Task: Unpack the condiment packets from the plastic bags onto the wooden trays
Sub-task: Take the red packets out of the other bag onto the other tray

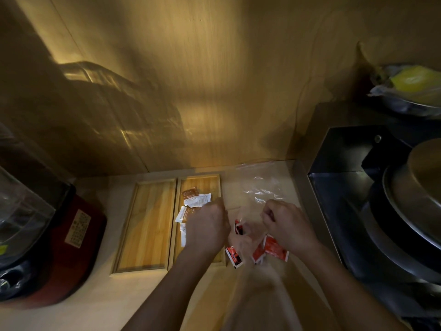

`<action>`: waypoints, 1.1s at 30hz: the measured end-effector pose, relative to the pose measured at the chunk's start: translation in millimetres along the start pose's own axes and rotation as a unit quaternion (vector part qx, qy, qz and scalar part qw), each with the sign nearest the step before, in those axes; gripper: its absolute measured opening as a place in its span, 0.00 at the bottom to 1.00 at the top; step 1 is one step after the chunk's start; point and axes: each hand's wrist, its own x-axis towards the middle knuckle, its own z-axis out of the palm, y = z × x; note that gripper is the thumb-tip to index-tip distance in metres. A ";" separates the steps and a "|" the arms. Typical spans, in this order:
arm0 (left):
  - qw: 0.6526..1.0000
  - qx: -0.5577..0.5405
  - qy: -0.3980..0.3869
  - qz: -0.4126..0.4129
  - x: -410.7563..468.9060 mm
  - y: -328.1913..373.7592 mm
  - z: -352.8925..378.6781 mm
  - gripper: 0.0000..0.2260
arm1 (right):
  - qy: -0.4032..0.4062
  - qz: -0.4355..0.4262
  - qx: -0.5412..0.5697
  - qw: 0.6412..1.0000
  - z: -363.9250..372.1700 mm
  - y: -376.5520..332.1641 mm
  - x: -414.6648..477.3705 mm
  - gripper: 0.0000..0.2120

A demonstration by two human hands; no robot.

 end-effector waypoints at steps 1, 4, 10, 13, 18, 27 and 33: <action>1.000 -0.001 0.006 -0.006 0.0 -2.4 -1.4 0.09 | 0.006 0.012 0.006 1.000 -0.8 2.1 0.5 0.07; 1.000 -0.009 0.019 -0.010 -1.9 -1.7 -6.5 0.10 | 0.008 0.027 0.032 0.999 -2.4 -0.3 -0.3 0.08; 0.962 -0.267 0.040 -0.047 -4.4 4.8 -21.2 0.08 | 0.023 0.059 0.161 0.985 -20.8 -16.9 2.7 0.08; 0.913 -0.398 0.061 -0.060 -15.2 7.5 -28.8 0.06 | 0.043 0.096 0.249 0.963 -27.4 -23.0 4.6 0.07; 0.977 -0.197 0.027 0.078 -38.2 20.4 -33.1 0.15 | 0.051 0.132 0.393 0.908 -33.9 -33.1 4.4 0.06; 0.972 -0.196 0.089 0.094 -15.5 2.1 -23.0 0.05 | 0.025 0.109 0.453 0.885 -37.1 -41.6 5.9 0.09; 0.954 -0.237 0.097 0.155 -3.9 -6.1 -45.1 0.09 | 0.065 0.083 0.497 0.861 -27.9 -24.1 11.3 0.09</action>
